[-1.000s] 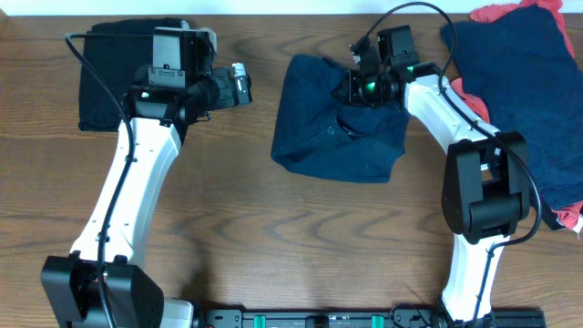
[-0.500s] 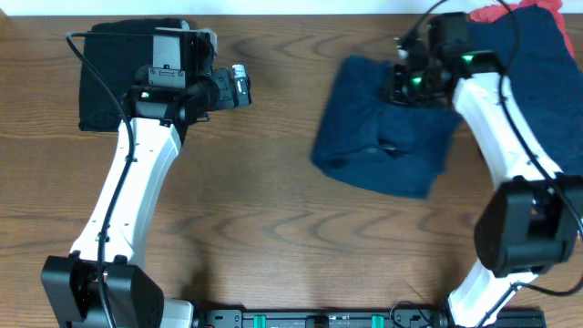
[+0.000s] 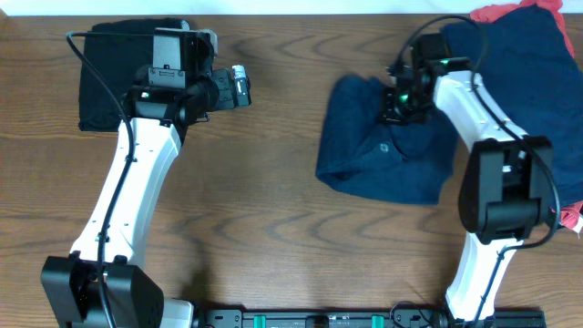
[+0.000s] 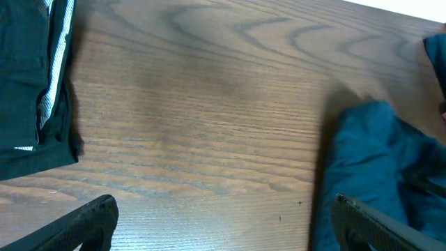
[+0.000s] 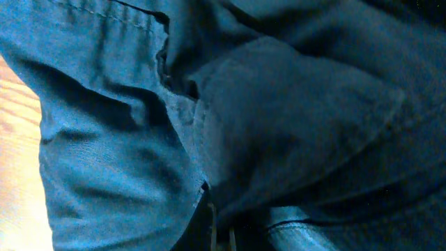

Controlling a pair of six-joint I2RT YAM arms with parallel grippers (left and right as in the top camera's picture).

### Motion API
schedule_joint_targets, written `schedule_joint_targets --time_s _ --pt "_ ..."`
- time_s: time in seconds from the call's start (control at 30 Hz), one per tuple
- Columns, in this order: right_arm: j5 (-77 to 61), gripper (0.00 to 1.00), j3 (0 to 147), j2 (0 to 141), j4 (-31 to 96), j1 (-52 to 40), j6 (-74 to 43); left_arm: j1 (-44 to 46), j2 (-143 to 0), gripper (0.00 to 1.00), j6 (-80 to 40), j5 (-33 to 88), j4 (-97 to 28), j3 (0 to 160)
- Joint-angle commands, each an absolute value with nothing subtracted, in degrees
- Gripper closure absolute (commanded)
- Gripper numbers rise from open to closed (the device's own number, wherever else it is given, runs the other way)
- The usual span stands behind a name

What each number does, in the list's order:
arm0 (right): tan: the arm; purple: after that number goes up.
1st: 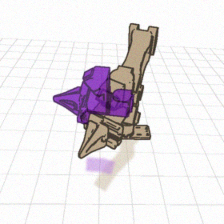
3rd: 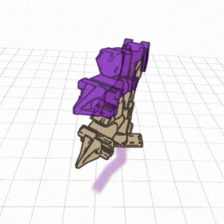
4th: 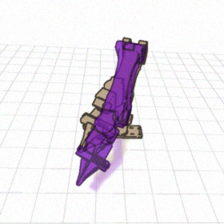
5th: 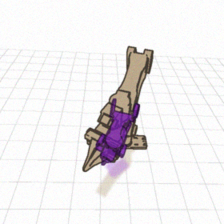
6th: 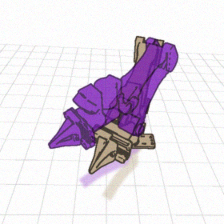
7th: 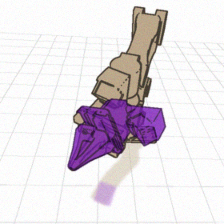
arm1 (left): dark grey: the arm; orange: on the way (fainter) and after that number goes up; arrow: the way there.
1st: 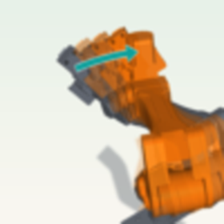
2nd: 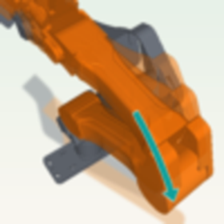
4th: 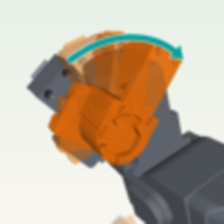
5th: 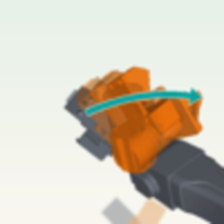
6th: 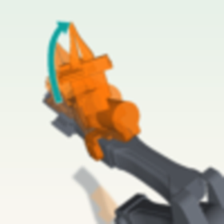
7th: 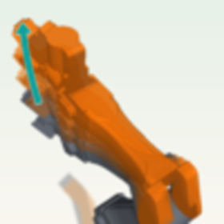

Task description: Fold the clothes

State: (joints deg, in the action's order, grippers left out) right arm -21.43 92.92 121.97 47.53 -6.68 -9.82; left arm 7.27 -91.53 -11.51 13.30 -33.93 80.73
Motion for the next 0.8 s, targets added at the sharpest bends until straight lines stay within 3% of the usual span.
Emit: schedule_joint_targets --time_s 0.0,0.33,0.57,0.73,0.77 --pt "-26.4 0.99 93.0 122.9 44.4 -11.2 -7.4 7.2 -91.5 0.02 -10.1 12.7 -34.0 81.2" --pt "-27.3 0.99 93.2 122.9 28.7 -19.5 -16.7 7.2 -91.5 0.02 -10.1 12.5 -34.0 81.2" --pt "-27.3 0.99 95.2 122.9 28.7 -19.9 -19.3 7.2 -91.5 0.02 -9.7 12.4 -34.0 81.2" --pt "-28.1 0.52 99.9 122.5 35.1 -18.0 -16.6 7.6 -91.5 0.02 -9.7 12.9 -34.0 81.2" --pt "-28.1 0.46 101.4 122.3 37.1 -17.3 -15.5 7.9 -91.5 0.02 -9.7 13.0 -34.0 81.2"
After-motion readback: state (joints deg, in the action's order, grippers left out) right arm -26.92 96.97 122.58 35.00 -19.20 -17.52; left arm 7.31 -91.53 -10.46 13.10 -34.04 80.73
